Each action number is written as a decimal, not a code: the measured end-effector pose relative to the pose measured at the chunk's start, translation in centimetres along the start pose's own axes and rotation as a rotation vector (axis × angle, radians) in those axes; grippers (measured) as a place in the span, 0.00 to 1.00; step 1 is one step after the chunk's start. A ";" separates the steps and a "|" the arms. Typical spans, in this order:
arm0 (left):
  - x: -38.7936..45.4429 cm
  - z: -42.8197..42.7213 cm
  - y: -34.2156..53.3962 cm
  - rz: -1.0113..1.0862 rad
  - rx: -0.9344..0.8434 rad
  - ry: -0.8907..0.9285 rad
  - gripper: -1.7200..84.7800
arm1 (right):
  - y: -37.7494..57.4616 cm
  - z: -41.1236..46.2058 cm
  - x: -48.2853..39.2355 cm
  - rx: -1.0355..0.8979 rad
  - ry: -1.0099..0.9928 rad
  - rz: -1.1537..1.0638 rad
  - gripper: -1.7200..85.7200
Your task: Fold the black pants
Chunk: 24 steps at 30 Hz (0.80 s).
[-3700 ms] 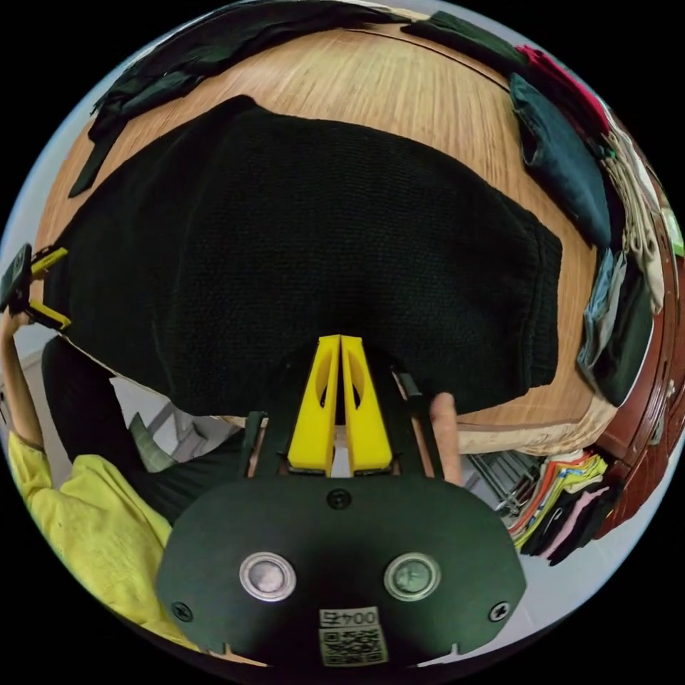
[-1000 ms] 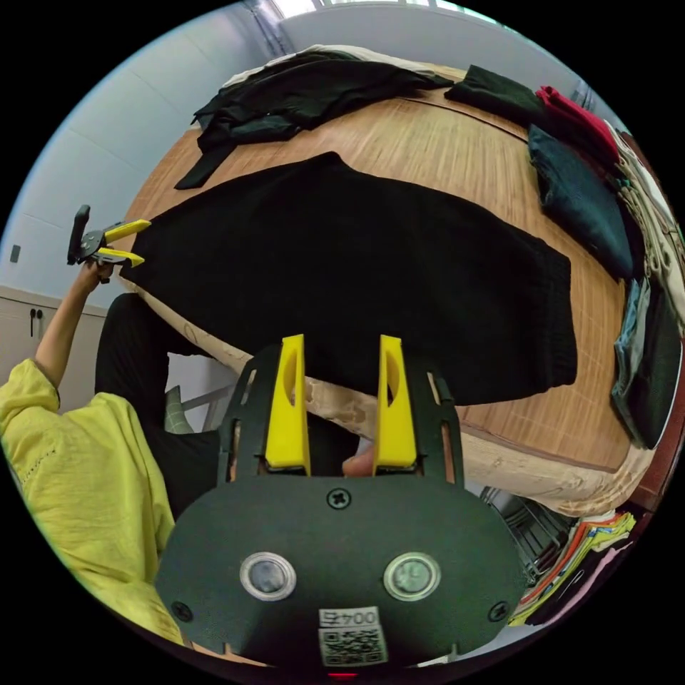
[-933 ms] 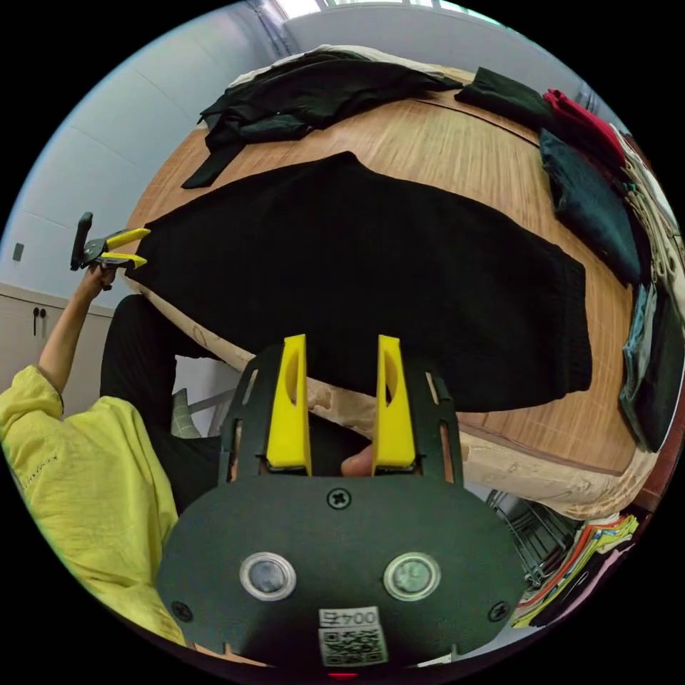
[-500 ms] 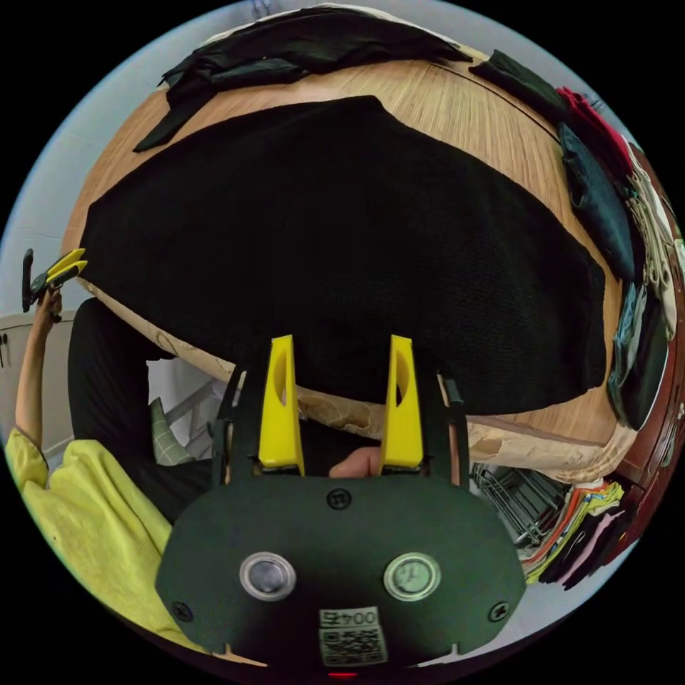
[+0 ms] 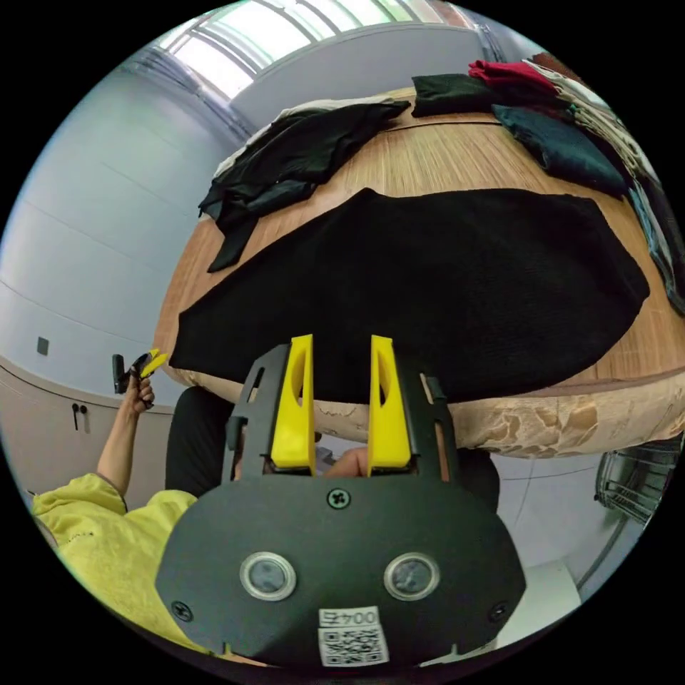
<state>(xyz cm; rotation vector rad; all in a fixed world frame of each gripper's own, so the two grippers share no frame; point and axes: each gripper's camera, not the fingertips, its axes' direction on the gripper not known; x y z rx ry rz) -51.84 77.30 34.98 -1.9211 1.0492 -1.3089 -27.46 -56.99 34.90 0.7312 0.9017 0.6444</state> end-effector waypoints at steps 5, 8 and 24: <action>-0.5 5.1 0.0 -0.004 -0.062 -0.036 0.21 | 2.2 2.6 -1.8 0.074 -0.024 0.034 0.14; 1.0 7.3 -0.6 0.054 -0.092 -0.157 0.19 | 2.1 5.1 -3.3 0.006 0.105 0.031 0.13; 9.0 18.1 -7.1 0.175 -0.361 -0.527 0.16 | 2.3 14.8 -4.0 -0.360 0.495 -0.094 0.11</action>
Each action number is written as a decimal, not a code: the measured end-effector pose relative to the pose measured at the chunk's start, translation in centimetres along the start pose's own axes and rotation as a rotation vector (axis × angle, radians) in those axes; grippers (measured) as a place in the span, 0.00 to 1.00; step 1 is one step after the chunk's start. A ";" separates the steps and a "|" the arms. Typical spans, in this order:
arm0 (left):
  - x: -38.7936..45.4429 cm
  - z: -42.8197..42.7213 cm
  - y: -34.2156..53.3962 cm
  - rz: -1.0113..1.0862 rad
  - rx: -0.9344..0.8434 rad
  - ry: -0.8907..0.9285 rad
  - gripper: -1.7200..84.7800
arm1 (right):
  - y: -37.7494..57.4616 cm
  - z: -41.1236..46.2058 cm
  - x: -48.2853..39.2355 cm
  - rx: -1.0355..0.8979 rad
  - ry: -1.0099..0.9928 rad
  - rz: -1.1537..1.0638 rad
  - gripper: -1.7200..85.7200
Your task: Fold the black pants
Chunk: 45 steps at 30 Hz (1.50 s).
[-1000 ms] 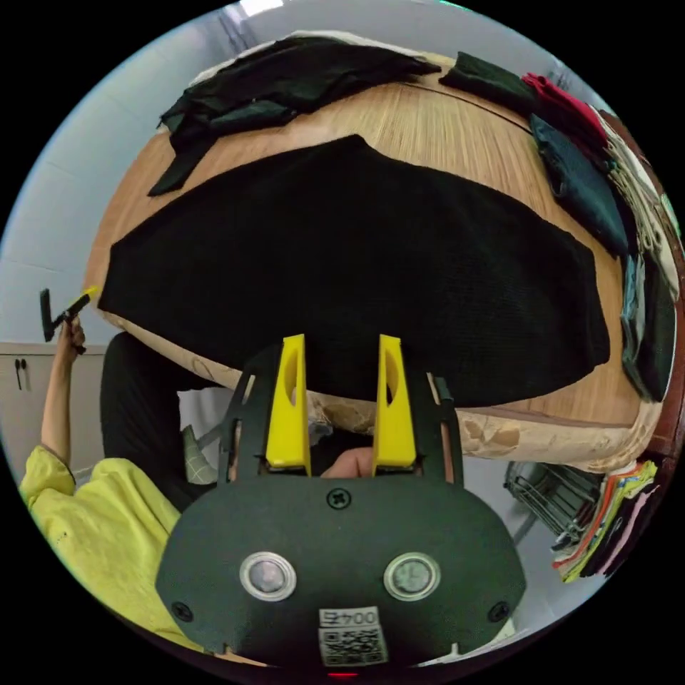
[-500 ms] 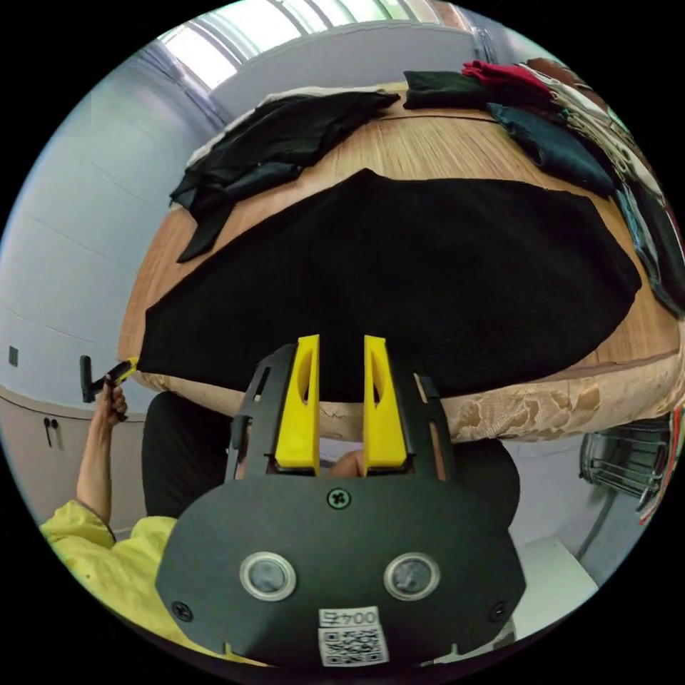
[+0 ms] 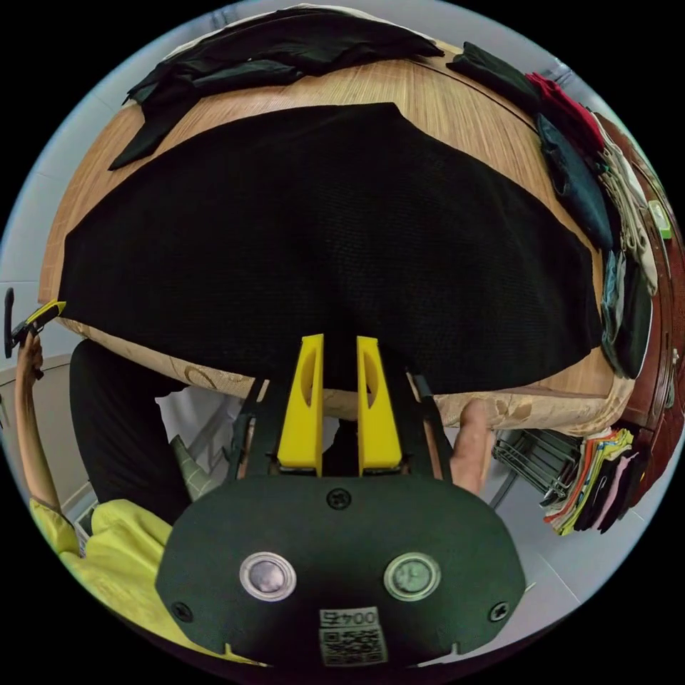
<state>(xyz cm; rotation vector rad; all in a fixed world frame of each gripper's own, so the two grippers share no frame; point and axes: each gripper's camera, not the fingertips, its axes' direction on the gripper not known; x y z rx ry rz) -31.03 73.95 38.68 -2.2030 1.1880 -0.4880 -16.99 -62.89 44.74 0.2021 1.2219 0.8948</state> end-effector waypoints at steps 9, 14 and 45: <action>3.3 1.0 -4.8 -0.011 -0.062 -0.026 0.16 | 4.1 4.1 4.2 0.087 -0.145 0.017 0.11; 5.3 1.7 -7.4 -0.004 -0.098 -0.034 0.16 | 13.9 5.2 20.6 0.591 -0.566 0.424 0.14; 11.5 9.7 -13.4 -0.049 -0.143 -0.052 0.16 | 18.8 20.1 47.9 0.574 -0.803 0.920 0.12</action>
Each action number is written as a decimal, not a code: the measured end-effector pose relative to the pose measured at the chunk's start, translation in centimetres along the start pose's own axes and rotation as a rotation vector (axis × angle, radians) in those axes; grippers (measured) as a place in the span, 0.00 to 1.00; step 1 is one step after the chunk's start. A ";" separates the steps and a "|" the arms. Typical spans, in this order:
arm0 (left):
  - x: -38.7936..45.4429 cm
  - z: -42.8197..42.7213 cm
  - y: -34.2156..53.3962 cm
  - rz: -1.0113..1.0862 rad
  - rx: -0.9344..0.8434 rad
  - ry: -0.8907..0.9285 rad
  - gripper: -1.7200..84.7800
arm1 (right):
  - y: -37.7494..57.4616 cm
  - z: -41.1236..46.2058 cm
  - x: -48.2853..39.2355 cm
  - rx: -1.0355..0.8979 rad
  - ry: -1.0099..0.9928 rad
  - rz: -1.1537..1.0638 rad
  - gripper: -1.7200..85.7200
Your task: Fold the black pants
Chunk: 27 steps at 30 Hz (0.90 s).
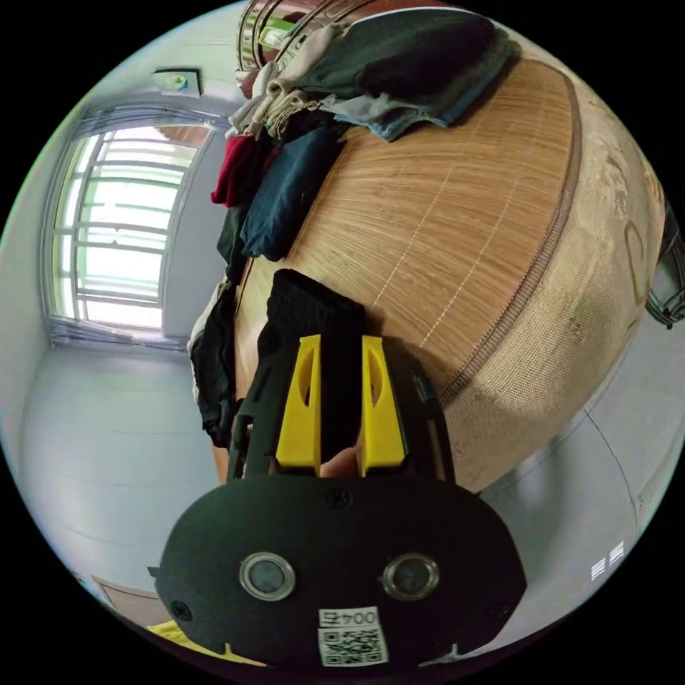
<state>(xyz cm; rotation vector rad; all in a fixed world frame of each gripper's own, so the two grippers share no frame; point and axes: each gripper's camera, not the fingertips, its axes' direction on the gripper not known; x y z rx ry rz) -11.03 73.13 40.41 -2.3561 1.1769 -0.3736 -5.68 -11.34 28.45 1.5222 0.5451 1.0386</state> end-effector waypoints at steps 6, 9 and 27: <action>0.2 2.9 0.4 0.010 0.022 0.001 0.16 | 5.6 -4.2 -8.1 0.092 0.099 -0.232 0.09; -1.0 4.1 1.5 0.000 0.073 0.074 0.17 | 9.5 -1.6 -12.3 -0.069 0.106 -0.338 0.09; -12.4 20.4 11.1 -0.380 0.425 1.005 0.21 | 14.0 13.1 -37.4 -0.566 0.632 -0.669 0.14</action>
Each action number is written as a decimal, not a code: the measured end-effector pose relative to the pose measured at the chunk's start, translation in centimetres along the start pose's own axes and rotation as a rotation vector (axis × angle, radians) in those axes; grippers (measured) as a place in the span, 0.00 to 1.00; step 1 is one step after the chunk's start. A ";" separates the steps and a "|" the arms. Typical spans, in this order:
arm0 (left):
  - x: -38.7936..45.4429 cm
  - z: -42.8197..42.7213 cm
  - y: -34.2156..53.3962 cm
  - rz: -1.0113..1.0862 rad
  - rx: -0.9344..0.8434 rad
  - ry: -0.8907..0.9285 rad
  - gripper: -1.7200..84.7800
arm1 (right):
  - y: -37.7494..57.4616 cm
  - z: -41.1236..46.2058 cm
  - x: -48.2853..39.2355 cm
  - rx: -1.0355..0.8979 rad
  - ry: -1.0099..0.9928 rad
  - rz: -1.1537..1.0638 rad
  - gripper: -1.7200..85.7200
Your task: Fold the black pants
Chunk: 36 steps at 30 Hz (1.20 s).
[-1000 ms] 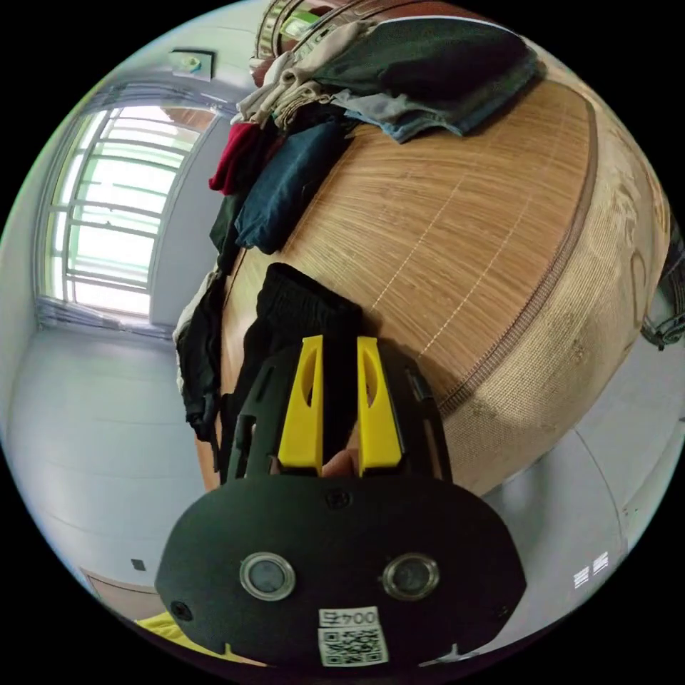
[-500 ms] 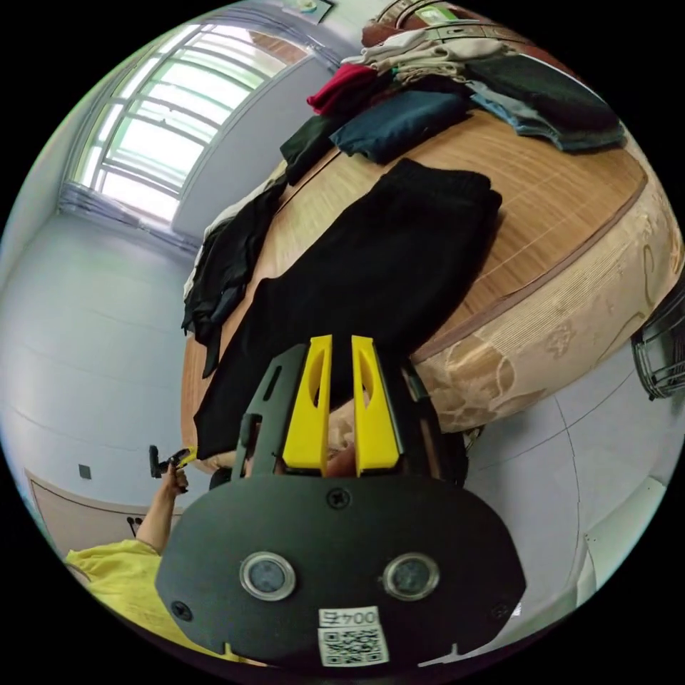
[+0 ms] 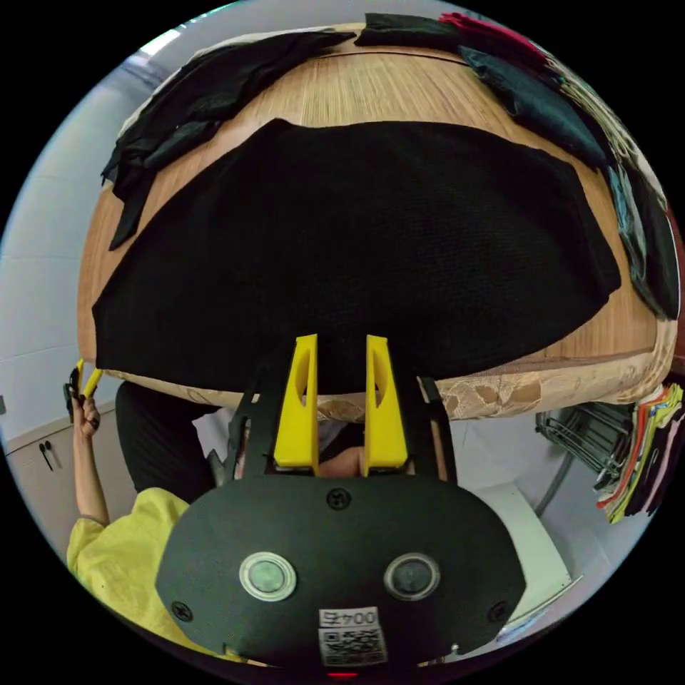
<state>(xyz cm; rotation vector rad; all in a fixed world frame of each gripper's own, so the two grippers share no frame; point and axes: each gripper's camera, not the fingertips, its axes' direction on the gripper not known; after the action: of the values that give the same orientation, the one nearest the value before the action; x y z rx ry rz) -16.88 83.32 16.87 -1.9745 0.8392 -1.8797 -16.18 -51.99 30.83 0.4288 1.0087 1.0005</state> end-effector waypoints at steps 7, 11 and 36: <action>-2.0 1.6 0.1 0.044 -0.052 -0.068 0.19 | -4.5 -4.6 -4.7 -0.118 0.156 -0.050 0.14; -2.6 2.6 0.4 0.094 -0.072 -0.106 0.19 | -5.6 -7.7 -5.4 -0.117 0.143 -0.030 0.12; -4.9 5.0 2.9 0.164 -0.034 -0.161 0.07 | -6.2 -23.2 -9.3 -0.115 0.139 -0.016 0.11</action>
<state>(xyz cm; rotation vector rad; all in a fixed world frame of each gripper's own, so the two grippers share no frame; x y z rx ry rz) -12.47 83.02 10.70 -1.9803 0.9593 -1.6031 -34.43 -66.13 19.46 0.2585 1.0711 1.0791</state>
